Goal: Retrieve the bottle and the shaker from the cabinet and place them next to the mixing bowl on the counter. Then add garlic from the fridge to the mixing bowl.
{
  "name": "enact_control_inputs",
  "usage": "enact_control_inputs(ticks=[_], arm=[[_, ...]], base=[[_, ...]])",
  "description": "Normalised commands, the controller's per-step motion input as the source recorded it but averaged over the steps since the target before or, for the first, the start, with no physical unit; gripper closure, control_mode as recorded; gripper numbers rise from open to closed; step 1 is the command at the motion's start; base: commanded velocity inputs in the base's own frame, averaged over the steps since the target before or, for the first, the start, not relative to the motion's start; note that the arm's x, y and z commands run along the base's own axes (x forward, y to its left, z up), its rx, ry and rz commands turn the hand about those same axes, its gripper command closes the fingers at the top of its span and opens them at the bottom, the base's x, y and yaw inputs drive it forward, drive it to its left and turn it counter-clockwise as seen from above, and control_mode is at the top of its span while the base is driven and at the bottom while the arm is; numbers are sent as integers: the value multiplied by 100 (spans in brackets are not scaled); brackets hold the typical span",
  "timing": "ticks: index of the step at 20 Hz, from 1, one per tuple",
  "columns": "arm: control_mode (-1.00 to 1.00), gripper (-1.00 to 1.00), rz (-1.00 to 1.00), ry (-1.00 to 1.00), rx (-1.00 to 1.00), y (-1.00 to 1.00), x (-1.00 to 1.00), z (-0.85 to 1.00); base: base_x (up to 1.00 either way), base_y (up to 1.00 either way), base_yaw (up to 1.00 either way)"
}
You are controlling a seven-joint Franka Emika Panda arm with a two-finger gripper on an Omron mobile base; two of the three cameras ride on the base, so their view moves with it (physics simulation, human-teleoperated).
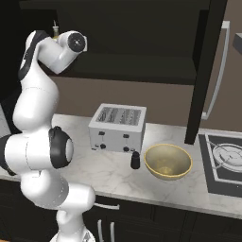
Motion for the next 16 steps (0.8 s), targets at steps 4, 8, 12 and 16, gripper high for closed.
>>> enact_control_inputs(ticks=[4,8,12,16], arm=[[-100,-100,0,0,-1,-1,13,0],[-100,-100,0,0,-3,5,13,0],[-100,-100,0,0,-2,4,13,0],[-100,-100,0,3,-3,16,1,0]], base=[[0,0,0],[0,0,0],[0,0,0],[0,0,0]])
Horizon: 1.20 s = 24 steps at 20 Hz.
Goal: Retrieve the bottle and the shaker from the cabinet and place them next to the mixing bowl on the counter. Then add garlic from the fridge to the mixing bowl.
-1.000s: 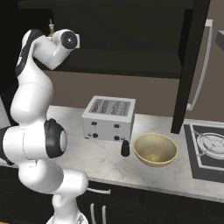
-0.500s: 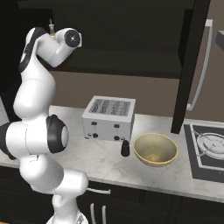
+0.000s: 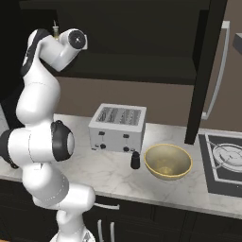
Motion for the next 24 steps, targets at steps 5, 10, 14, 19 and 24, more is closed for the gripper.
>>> enact_control_inputs(ticks=[5,10,14,19,24], arm=[[-100,-100,2,5,-3,31,1,0],[-100,-100,1,1,0,3,5,0],[-100,-100,0,1,0,0,2,0],[-100,-100,0,0,0,0,17,0],[-100,-100,0,2,0,4,11,0]], base=[[0,0,0],[0,0,0],[0,0,0],[0,0,0],[0,0,0]])
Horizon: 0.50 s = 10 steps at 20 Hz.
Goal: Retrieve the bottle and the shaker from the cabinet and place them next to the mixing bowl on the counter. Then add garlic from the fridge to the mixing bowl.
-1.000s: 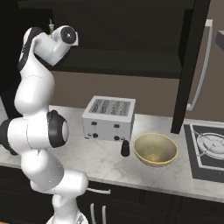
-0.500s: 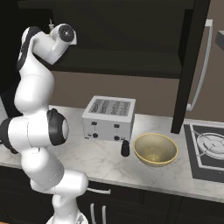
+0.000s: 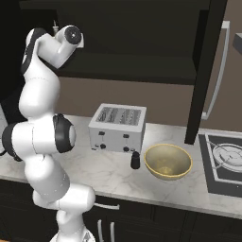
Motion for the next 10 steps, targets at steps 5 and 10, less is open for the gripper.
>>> enact_control_inputs(ticks=[5,10], arm=[[-100,-100,0,3,0,21,3,0],[-100,-100,0,1,0,18,0,0]], base=[[0,0,0],[0,0,0]])
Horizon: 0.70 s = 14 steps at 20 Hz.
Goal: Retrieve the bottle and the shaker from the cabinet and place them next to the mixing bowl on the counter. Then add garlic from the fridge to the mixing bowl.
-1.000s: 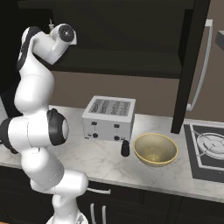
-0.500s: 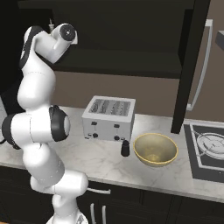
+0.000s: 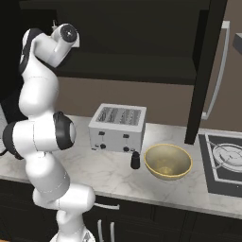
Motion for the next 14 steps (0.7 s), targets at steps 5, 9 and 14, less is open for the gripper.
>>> enact_control_inputs(ticks=[5,9,14], arm=[[-100,-100,0,0,0,0,0,0],[-100,-100,0,0,0,0,0,0],[-100,100,0,0,0,0,0,0]], base=[[0,0,0],[0,0,0],[0,0,0]])
